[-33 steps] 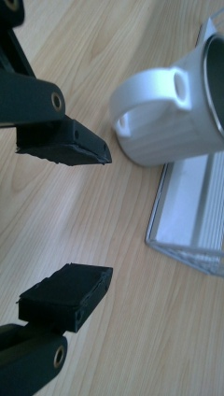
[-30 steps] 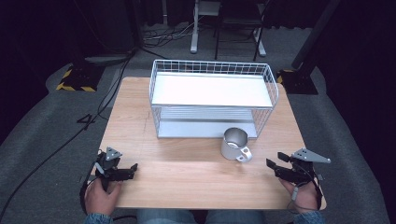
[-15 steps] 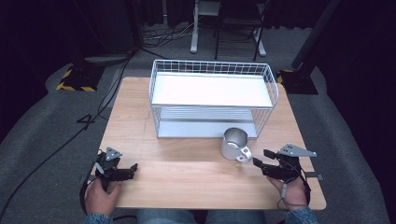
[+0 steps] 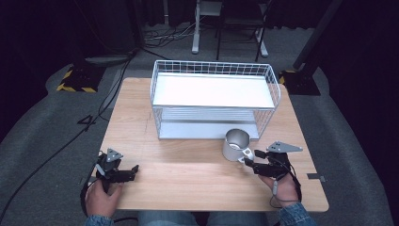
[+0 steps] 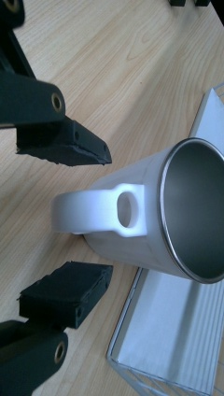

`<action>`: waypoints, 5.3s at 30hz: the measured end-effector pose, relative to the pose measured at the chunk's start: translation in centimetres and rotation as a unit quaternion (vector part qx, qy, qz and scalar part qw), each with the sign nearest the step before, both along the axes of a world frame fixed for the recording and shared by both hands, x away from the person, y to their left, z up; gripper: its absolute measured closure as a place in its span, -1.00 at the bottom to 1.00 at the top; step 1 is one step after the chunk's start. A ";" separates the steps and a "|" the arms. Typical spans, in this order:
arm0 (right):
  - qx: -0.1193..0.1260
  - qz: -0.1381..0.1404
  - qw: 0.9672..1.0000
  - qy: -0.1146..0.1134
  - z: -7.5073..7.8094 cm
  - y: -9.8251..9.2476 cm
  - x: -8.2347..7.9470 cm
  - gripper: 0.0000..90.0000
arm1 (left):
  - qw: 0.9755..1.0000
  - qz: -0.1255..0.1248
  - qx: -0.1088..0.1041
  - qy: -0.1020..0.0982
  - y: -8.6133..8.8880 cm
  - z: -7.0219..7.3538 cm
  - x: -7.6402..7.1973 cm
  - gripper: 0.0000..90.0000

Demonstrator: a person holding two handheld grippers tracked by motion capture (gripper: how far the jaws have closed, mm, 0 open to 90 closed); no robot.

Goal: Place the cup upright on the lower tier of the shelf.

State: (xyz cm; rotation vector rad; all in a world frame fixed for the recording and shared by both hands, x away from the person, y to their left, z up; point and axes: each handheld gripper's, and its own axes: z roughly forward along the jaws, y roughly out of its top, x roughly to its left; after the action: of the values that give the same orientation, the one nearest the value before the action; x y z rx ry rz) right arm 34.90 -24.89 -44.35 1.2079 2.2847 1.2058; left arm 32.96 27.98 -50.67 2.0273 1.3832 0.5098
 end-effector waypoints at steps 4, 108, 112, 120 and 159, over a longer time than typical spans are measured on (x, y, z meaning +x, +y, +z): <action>-0.008 -0.003 1.000 0.000 -0.1 0.4 0.2 0.13 | 1.000 0.001 -0.001 0.000 0.0 0.0 0.0 -0.85; 0.019 -0.047 0.992 -0.118 0.9 11.3 11.1 0.58 | 1.000 -0.006 0.000 0.001 -0.2 0.0 -0.5 -0.86; 0.016 -0.053 0.992 -0.114 0.5 11.5 11.5 0.58 | 1.000 -0.007 0.001 0.001 -0.1 0.0 -0.5 -0.86; 0.011 -0.057 0.991 -0.122 0.3 11.6 11.6 0.58 | 1.000 -0.007 0.001 0.001 -0.1 0.0 -0.5 -0.86; 0.024 -0.050 0.993 -0.100 0.8 10.9 10.3 0.13 | 1.000 -0.007 0.001 0.001 -0.1 0.0 -0.5 -0.86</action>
State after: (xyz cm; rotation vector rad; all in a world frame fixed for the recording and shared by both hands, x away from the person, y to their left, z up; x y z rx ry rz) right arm 45.24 -14.01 -43.54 1.1466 2.0390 1.2890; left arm 32.42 27.85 -50.67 2.0383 1.3690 0.5044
